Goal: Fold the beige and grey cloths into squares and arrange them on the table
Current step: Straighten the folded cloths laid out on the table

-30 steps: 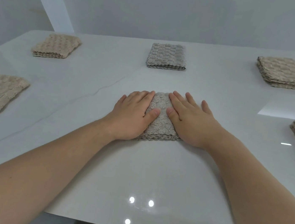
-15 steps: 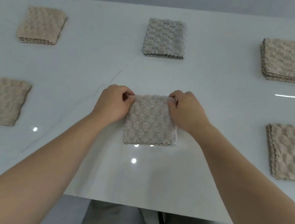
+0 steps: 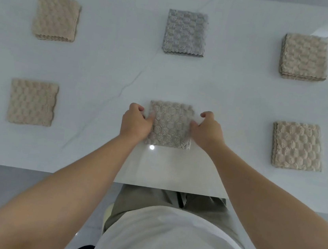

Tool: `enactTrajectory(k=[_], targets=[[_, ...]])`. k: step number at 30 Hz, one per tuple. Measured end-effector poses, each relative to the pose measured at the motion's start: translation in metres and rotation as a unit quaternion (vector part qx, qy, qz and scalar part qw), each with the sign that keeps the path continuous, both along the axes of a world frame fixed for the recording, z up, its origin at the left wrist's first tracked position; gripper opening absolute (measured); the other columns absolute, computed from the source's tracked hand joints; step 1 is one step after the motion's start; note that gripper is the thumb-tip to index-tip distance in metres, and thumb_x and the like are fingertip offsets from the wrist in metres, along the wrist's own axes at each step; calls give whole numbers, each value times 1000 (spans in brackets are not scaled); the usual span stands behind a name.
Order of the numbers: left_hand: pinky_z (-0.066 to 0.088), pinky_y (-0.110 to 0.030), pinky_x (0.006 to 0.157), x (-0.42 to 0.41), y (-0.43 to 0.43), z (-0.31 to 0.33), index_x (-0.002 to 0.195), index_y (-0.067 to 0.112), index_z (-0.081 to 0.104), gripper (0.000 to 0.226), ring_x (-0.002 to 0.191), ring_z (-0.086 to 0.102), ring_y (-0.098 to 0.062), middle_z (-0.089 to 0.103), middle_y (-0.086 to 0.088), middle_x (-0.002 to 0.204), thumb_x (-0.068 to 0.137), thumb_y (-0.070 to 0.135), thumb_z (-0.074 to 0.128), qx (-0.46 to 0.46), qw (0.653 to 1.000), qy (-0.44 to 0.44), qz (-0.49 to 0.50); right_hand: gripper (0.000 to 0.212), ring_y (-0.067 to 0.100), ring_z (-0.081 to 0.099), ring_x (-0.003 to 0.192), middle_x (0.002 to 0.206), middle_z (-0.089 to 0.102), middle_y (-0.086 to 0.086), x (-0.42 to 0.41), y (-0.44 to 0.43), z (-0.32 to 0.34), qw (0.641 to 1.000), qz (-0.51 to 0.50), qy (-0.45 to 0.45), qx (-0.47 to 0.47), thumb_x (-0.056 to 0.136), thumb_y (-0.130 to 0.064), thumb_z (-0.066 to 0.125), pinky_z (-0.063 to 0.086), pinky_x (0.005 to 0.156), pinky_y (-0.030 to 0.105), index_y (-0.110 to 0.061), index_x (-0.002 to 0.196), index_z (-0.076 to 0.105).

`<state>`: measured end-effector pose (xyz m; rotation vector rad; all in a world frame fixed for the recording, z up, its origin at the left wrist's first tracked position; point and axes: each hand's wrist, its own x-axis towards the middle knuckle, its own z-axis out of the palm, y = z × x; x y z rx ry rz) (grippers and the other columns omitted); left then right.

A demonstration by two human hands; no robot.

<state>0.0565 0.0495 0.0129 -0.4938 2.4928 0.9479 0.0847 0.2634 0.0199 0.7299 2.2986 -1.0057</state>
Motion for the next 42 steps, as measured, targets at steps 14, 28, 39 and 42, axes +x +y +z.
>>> enactTrajectory(k=[14, 28, 39, 42], targets=[[47, -25, 64, 23, -7, 8, 106, 13, 52, 24, 85, 63, -22, 61, 2, 91, 87, -1, 57, 2, 999, 35, -33, 20, 28, 61, 87, 100, 61, 6, 13, -9, -1, 999, -4, -34, -12, 97, -21, 55, 50, 67, 33, -15, 113, 45], [11, -41, 127, 2, 11, 3, 162, 14, 1, 101, 157, -6, -22, -5, -3, 170, 92, 54, 62, -196, 858, 29, -474, 96, 27, -4, 156, 169, -14, 1, 18, 5, 0, 900, 404, 73, 143, 92, -55, 58, 11, 126, 46, -22, 161, 0], [10, -46, 126, -16, 6, 12, 162, 15, -3, 112, 157, -6, -22, -9, -3, 170, 86, 58, 68, -239, 802, -5, -548, 98, 29, -12, 156, 169, -16, 2, 0, 8, 1, 861, 477, 15, 176, 93, -67, 48, 0, 126, 52, -21, 162, -5], [23, -43, 121, -34, 11, 18, 156, 15, 31, 92, 150, 26, -25, 29, -5, 163, 84, 59, 69, -199, 817, 29, -541, 76, 26, 12, 155, 166, 20, 4, -17, 8, 11, 884, 437, 61, 156, 95, -64, 46, 11, 126, 47, -22, 157, 29]])
